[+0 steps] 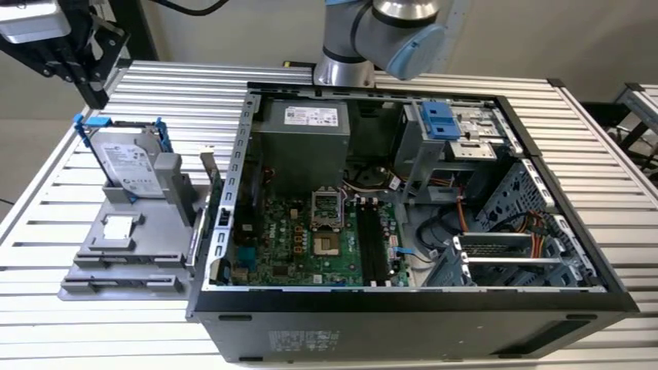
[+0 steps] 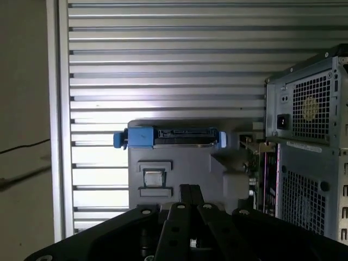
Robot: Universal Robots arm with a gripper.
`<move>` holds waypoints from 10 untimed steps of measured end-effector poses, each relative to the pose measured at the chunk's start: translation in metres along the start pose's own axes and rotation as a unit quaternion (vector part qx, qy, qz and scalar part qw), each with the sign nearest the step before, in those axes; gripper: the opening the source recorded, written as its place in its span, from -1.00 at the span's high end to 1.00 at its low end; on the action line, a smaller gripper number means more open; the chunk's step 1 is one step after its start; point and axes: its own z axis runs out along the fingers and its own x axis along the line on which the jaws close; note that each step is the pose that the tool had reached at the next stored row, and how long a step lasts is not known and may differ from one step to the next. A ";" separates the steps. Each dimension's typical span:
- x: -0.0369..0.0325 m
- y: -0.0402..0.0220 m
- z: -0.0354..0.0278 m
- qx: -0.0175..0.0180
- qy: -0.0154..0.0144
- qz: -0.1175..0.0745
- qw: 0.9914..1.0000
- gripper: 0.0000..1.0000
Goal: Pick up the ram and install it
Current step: 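Reach for the ram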
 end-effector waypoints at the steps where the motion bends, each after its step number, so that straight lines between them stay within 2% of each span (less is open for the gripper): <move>1: 0.0000 -0.0020 0.0001 0.000 0.000 0.000 1.000 1.00; 6: -0.0002 -0.0137 0.0004 0.000 0.000 0.000 1.000 1.00; 10: -0.0004 -0.0268 0.0007 0.000 0.000 0.001 1.000 1.00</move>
